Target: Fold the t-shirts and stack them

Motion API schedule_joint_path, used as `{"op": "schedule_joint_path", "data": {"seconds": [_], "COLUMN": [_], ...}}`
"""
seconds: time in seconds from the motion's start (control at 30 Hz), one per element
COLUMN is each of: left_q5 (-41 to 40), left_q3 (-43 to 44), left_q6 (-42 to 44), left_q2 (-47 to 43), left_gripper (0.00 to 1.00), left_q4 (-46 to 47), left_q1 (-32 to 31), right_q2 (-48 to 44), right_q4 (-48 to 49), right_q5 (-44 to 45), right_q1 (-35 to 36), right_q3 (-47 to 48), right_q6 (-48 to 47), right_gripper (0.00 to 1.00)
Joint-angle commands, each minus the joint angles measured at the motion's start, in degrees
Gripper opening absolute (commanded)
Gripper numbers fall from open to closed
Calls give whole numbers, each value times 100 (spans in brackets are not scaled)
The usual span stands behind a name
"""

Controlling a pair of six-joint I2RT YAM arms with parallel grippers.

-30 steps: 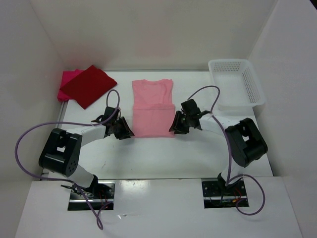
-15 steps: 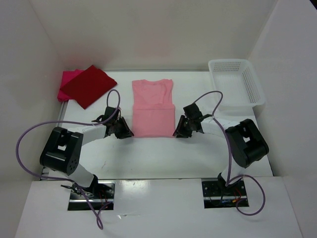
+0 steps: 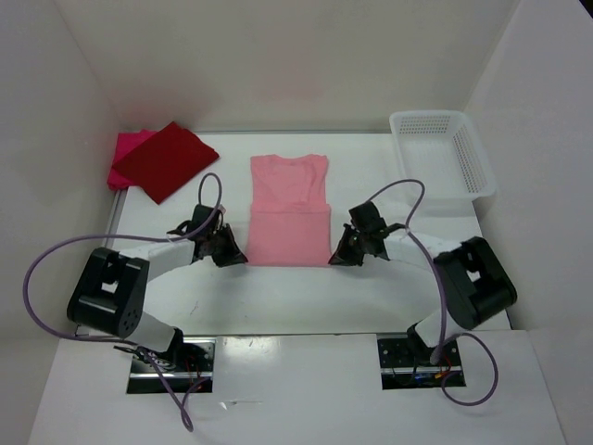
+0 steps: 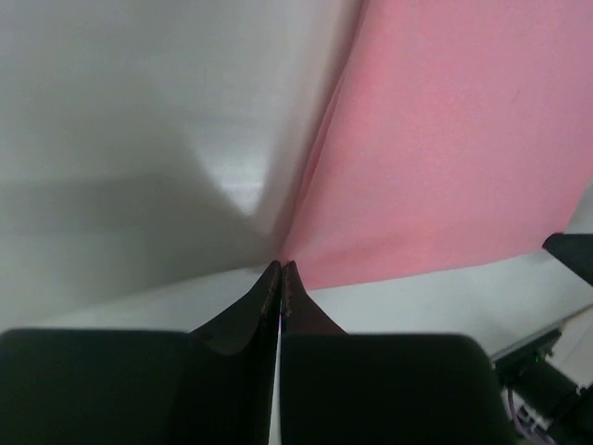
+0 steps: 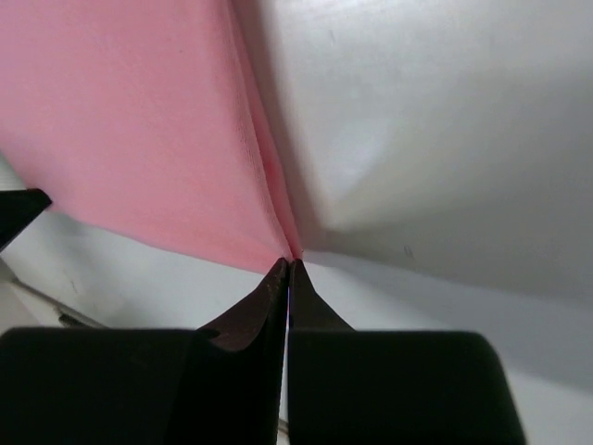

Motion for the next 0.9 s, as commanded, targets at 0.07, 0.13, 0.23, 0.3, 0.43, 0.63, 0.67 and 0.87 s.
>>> {"op": "schedule_joint_path", "data": {"seconds": [0.07,0.13,0.23,0.3,0.43,0.63,0.67,0.87], "left_q5": [420,562,817,817,817,617,554,184], "left_q3": [-481,-639,-641,-457,491,2197,2381,4093], "left_q6": [221,37,-306,-307,27,265,317,590], "left_q2": [-940,-1572,-2355,-2708,-2551,-815,-558,1315], "left_gripper": [0,0,0,0,0,0,0,0], "left_q4": [-1119,-1347,-1857,-2277,-2667,-1868,-1754,-1428], "left_q1": [17,-52,-114,-114,131,387,387,492], "right_q2": [-1534,-2173,-2956,-3214,-2996,-1345,-838,940], "right_q4": [-577,-903,-1368,-1771,-2169,-1863,-1783,-1282], "right_q5": [-34,-235,-377,-377,-219,-395,-247,-34], "right_q1": [-9,122,447,500,106,-992,-1046,-1398], "right_q3": [-933,-1127,-1260,-1077,150,1882,2095,3634], "right_q6": [488,682,1147,1228,676,-608,-688,-1128], "right_gripper": [0,0,0,0,0,0,0,0]}}
